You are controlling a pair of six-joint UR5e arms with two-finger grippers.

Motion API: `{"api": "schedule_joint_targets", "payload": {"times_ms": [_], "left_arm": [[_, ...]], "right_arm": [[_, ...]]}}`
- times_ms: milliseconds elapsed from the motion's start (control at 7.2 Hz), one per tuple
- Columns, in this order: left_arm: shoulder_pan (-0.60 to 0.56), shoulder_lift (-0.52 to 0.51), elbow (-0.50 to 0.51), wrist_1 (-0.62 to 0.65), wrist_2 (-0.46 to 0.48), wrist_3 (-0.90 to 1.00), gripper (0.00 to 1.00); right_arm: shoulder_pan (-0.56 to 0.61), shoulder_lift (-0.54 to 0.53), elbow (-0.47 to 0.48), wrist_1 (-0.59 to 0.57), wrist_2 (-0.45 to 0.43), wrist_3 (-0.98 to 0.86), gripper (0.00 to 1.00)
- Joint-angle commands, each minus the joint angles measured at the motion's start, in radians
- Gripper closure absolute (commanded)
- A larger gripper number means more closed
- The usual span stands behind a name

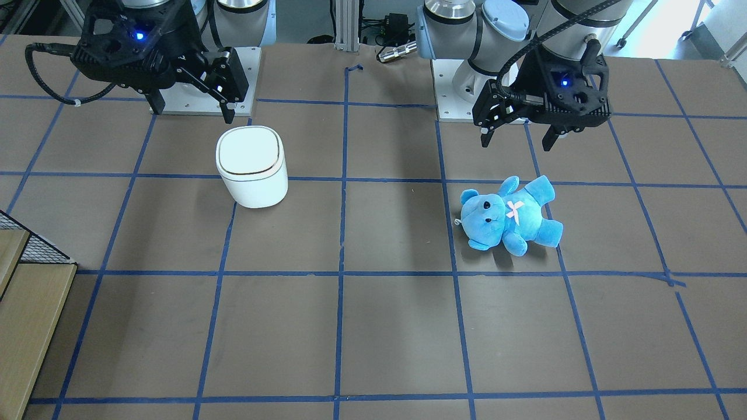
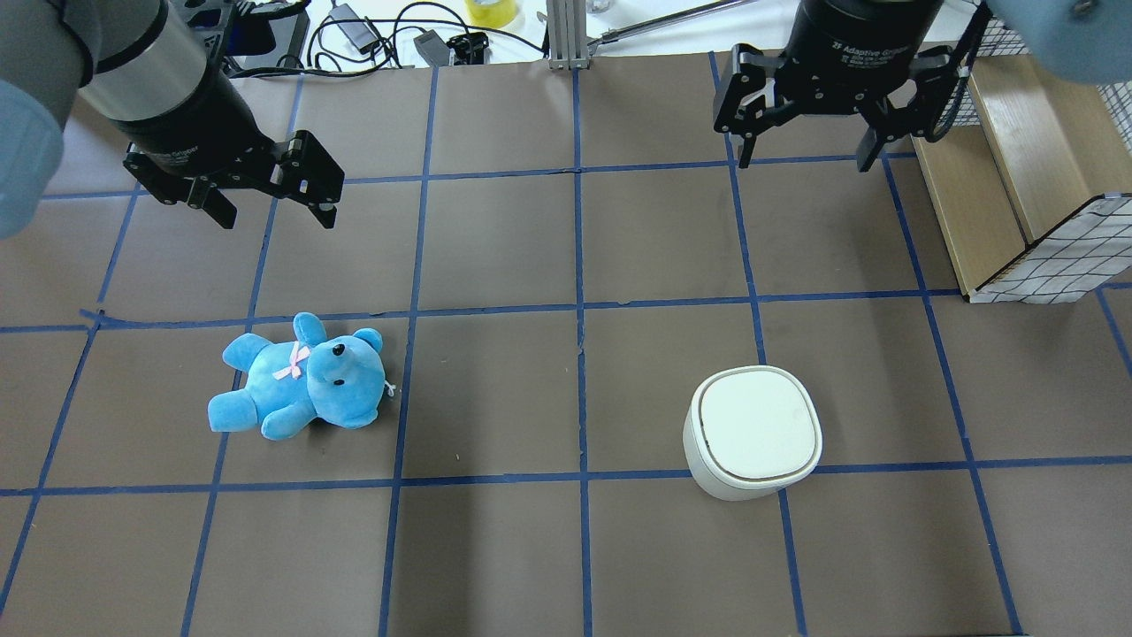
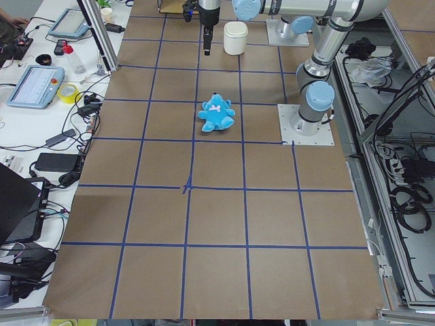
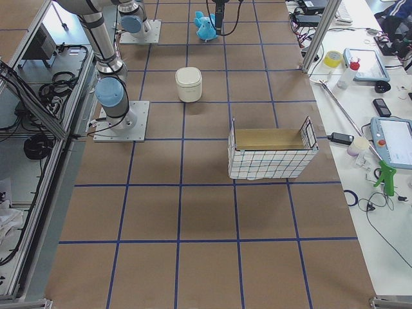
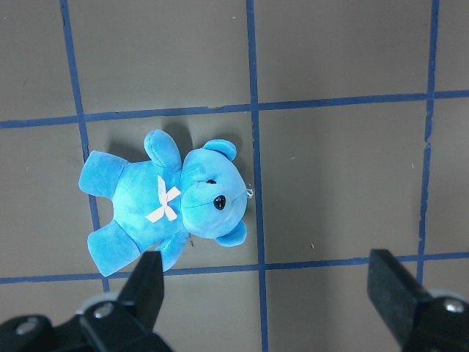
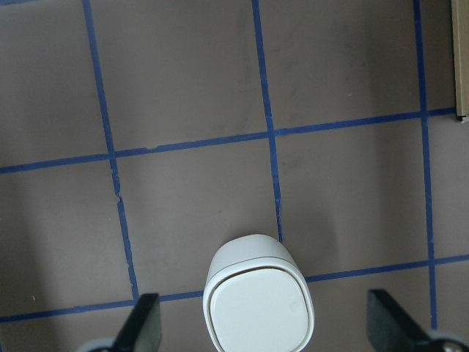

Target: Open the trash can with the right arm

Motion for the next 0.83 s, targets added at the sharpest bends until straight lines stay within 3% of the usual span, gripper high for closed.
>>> {"api": "schedule_joint_targets", "payload": {"times_ms": [0, 694], "left_arm": [[0.000, 0.000, 0.000, 0.000, 0.001, 0.000, 0.00], [0.000, 0.000, 0.000, 0.000, 0.000, 0.000, 0.00]], "right_arm": [[0.000, 0.001, 0.001, -0.046, 0.004, -0.001, 0.00], [0.005, 0.001, 0.005, -0.048, 0.007, -0.002, 0.00]]}}
